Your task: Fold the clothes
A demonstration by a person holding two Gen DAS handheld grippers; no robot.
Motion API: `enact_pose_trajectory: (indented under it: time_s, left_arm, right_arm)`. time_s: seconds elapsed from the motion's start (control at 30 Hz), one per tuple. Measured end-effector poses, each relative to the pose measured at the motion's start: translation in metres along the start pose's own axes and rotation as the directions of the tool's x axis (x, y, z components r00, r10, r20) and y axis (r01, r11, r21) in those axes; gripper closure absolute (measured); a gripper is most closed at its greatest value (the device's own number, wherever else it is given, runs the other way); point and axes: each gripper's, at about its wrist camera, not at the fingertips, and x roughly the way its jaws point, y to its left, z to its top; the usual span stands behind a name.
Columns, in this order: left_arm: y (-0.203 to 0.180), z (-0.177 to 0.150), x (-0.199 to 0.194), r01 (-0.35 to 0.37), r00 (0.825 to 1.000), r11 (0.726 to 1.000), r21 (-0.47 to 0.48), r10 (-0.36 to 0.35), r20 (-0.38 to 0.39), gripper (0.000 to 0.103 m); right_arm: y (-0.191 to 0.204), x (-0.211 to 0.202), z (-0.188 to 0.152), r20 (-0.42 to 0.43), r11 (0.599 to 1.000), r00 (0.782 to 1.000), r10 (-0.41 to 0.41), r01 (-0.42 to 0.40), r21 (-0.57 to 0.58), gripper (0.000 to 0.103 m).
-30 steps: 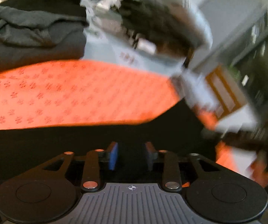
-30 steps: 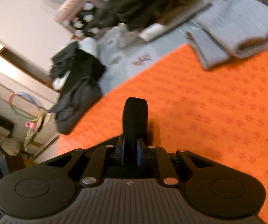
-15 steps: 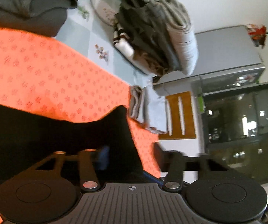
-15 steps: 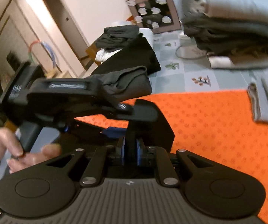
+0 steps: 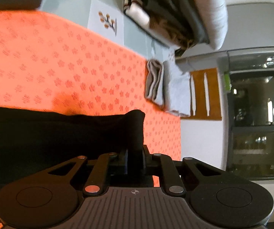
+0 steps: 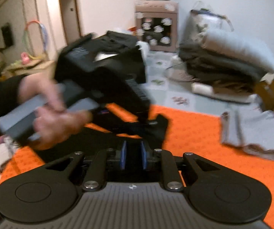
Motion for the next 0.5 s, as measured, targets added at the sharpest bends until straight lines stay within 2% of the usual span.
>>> enact_pose_trajectory:
  time_s: [0.07, 0.27, 0.43, 0.5]
  left_arm:
    - [0.001, 0.004, 0.009, -0.002, 0.999, 1.000, -0.023, 0.001, -0.039, 0.087]
    - [0.003, 0.014, 0.018, -0.027, 0.993, 0.999, -0.036, 0.023, -0.115, 0.087]
    - [-0.001, 0.014, 0.020, -0.034, 0.990, 0.999, -0.010, 0.032, -0.134, 0.087]
    - [0.000, 0.012, 0.022, -0.037, 0.990, 0.999, -0.012, 0.035, -0.134, 0.087]
  right_arm:
    - [0.001, 0.010, -0.007, -0.018, 1.000, 1.000, 0.004, -0.003, 0.028, 0.091]
    - [0.008, 0.055, -0.015, -0.047, 0.999, 0.999, 0.003, -0.001, 0.034, 0.093]
    - [0.012, 0.084, -0.012, -0.042, 0.999, 0.998, -0.048, 0.048, 0.004, 0.093]
    - [0.013, 0.094, -0.012, -0.071, 0.998, 0.996, -0.058, 0.058, -0.005, 0.093]
